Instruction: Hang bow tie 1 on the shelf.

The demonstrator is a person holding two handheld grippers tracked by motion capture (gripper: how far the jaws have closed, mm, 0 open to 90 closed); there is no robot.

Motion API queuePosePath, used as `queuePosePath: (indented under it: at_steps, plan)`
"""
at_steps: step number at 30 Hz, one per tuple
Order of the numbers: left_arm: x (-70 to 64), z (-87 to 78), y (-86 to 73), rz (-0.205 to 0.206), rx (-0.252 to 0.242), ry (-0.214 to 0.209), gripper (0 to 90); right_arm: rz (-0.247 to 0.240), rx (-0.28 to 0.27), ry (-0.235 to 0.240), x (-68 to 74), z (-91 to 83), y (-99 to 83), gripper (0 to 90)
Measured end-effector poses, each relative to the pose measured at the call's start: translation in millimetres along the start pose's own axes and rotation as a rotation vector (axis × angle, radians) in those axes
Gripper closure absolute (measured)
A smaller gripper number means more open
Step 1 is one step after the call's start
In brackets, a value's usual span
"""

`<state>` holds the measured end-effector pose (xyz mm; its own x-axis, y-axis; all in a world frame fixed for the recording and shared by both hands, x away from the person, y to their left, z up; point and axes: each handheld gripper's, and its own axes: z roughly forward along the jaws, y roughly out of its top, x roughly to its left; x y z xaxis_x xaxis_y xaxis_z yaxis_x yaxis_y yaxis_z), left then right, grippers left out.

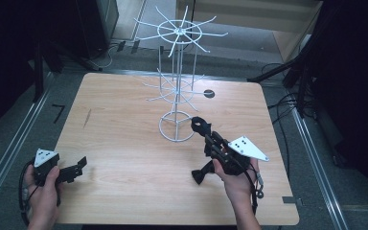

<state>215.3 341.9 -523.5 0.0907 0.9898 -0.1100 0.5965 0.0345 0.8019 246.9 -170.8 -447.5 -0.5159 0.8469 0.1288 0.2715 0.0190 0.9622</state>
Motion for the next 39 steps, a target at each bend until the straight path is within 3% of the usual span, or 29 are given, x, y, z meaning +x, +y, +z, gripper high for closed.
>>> queuePosePath:
  at_steps: [39]
  plan:
    - [-0.4, -0.1, -0.1, -0.001, -0.002, 0.002, 0.0, 0.003, -0.117, -0.043, -5.8, -21.5, 27.9, 70.7]
